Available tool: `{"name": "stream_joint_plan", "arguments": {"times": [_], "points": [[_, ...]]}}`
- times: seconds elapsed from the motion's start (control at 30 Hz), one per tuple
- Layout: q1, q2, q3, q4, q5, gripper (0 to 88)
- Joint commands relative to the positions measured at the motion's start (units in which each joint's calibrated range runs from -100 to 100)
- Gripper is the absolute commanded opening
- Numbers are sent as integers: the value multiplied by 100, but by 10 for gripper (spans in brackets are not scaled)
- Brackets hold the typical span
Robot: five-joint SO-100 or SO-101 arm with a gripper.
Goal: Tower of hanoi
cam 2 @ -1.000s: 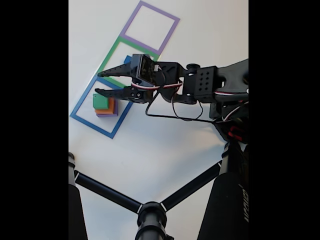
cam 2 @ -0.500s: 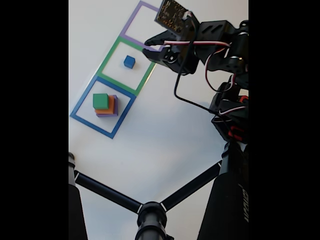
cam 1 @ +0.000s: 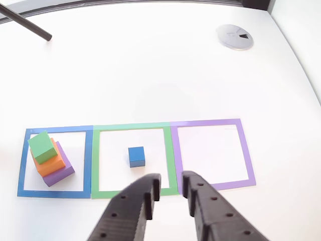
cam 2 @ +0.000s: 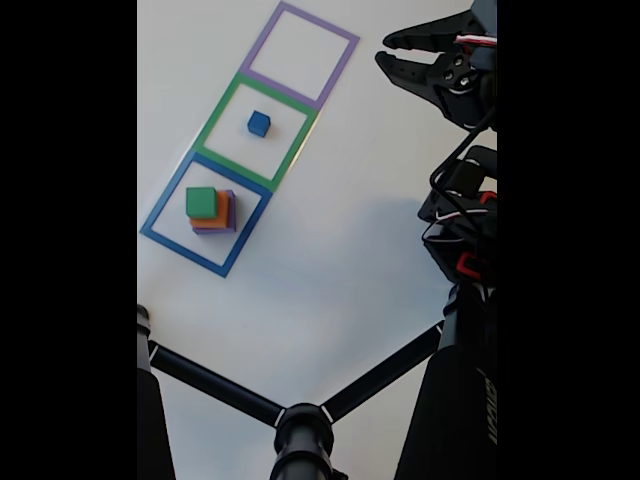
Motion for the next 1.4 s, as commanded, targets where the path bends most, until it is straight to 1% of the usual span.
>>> {"name": "stream_joint_plan", "arguments": {"times": [0.0,0.07,0.2,0.23,0.37,0.43,0.6,0.67,0.87,1.17,1.37], "points": [[138,-160,749,-579,0,38],[157,-345,1349,-992,0,66],[215,-507,2449,-1842,0,178],[225,-531,2740,-2101,0,189],[225,-628,4195,-3623,0,201],[253,-644,4958,-4490,0,222],[388,-402,6831,-7170,0,293],[426,-184,7258,-7874,0,307],[349,930,7995,-9826,0,318],[109,3651,8040,-12830,0,322],[-188,5064,7876,-14215,0,322]]}}
